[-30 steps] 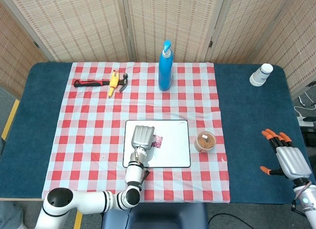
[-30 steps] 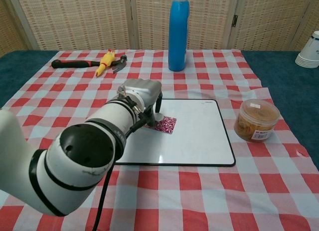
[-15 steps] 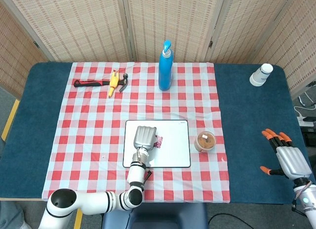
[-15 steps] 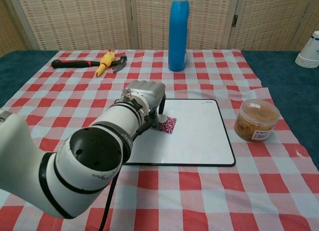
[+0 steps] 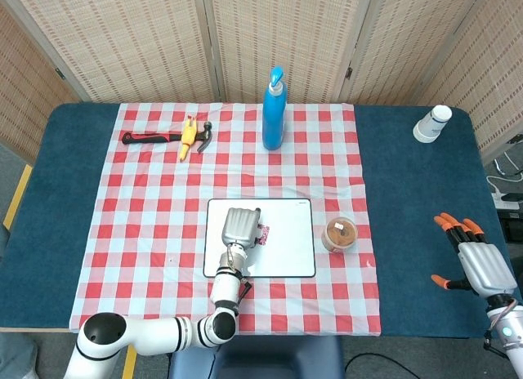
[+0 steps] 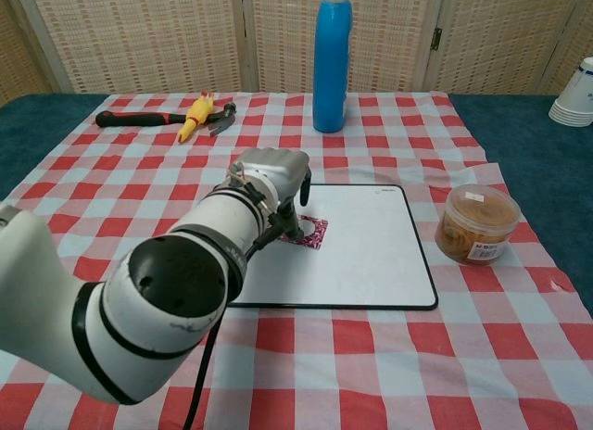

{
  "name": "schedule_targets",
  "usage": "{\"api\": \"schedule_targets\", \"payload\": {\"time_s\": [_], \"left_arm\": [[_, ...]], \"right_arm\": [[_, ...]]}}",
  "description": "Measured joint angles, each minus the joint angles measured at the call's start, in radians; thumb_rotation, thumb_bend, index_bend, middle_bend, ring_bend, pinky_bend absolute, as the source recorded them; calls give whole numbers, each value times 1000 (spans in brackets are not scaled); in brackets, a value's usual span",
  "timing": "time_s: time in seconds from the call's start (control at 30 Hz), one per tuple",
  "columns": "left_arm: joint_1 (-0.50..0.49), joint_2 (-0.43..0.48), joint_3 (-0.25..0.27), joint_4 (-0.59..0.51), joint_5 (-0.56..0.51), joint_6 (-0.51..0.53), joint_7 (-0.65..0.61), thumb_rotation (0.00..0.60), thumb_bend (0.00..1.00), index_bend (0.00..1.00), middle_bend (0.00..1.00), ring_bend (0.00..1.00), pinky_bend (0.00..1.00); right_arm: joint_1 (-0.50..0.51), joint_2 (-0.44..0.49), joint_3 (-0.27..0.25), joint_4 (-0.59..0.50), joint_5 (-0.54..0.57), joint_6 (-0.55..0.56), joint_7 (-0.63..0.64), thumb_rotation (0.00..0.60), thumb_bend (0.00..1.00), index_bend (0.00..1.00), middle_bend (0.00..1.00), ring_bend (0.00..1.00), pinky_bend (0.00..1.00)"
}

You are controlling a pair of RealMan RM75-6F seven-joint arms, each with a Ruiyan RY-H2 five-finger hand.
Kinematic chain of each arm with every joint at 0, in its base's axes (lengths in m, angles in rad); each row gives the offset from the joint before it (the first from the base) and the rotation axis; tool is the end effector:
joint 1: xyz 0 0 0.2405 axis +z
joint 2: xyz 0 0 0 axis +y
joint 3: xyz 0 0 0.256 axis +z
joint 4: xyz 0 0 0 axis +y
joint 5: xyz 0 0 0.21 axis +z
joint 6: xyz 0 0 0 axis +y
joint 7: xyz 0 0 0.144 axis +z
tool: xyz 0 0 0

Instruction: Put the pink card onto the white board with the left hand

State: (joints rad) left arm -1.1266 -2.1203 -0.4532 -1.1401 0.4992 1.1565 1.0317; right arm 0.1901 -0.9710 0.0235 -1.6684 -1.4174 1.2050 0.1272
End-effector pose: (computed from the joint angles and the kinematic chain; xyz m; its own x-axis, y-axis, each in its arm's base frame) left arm -0.0118 0.3556 -0.1326 0.5587 0.2718 0.7836 0.8294 -0.1849 -0.5272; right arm -0.3208 -0.2033 0.1683 0.3460 -0.2490 0.9046 -0.9325 0.0154 0.3609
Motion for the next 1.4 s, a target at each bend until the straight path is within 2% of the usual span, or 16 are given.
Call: {"api": "schedule_targets", "payload": {"time_s": [0.23,0.37,0.47,0.5,0.57,0.63,0.67,0.73,0.8,0.87,0.97,1.07,1.1,1.23,1.4], "left_arm": [[35,63,9,-109,18,45,2,600,259,414,1000,1000,1000],[91,159,30,-247,67,110,-14,600,281,471,991,1000,1000],[155,259,60,-353,131,155,-51,600,304,480,912,985,1000],[178,291,74,-378,156,166,-70,600,306,461,856,946,1000],[227,359,108,-423,217,186,-128,600,306,371,690,790,974],[267,398,138,-447,269,198,-191,600,304,250,461,561,877],[294,417,162,-456,309,205,-240,600,301,217,396,492,834],[338,445,204,-462,381,218,-324,600,278,93,191,259,605],[392,477,262,-457,475,236,-430,600,251,40,95,136,443],[449,509,328,-436,571,254,-539,600,202,1,7,15,233],[526,553,424,-368,686,267,-683,600,168,0,0,0,74],[579,577,495,-256,741,277,-760,600,163,0,0,0,33],[592,581,503,-222,751,280,-769,600,163,0,0,0,30],[640,586,514,-130,787,295,-821,600,175,0,0,0,26],[716,586,507,-38,837,319,-951,600,183,0,0,0,22]], "right_arm": [[2,2,3,4,8,-6,7,600,70,0,0,0,0],[3,2,3,3,8,-8,6,600,70,0,0,0,0],[3,1,3,1,10,-8,1,600,71,0,0,0,0],[3,0,3,0,10,-8,-1,600,71,0,0,0,0],[3,-1,3,-2,12,-8,-8,600,71,0,0,0,0],[3,-3,2,-4,12,-8,-16,600,70,0,0,0,0],[3,-4,1,-6,12,-8,-21,600,70,0,0,0,0],[3,-6,1,-9,12,-8,-30,600,70,0,0,0,0],[3,-8,-1,-12,14,-10,-39,600,70,0,0,0,0],[4,-9,-1,-14,16,-12,-45,600,70,0,0,0,0],[6,-10,-2,-16,21,-18,-54,600,70,0,0,0,0],[9,-13,-2,-19,26,-25,-66,600,70,0,0,0,0],[10,-14,-2,-20,26,-26,-69,600,71,0,0,0,0],[10,-19,-2,-23,28,-24,-81,600,71,0,0,0,0],[11,-24,1,-23,40,-25,-92,600,70,0,0,0,0]]}}
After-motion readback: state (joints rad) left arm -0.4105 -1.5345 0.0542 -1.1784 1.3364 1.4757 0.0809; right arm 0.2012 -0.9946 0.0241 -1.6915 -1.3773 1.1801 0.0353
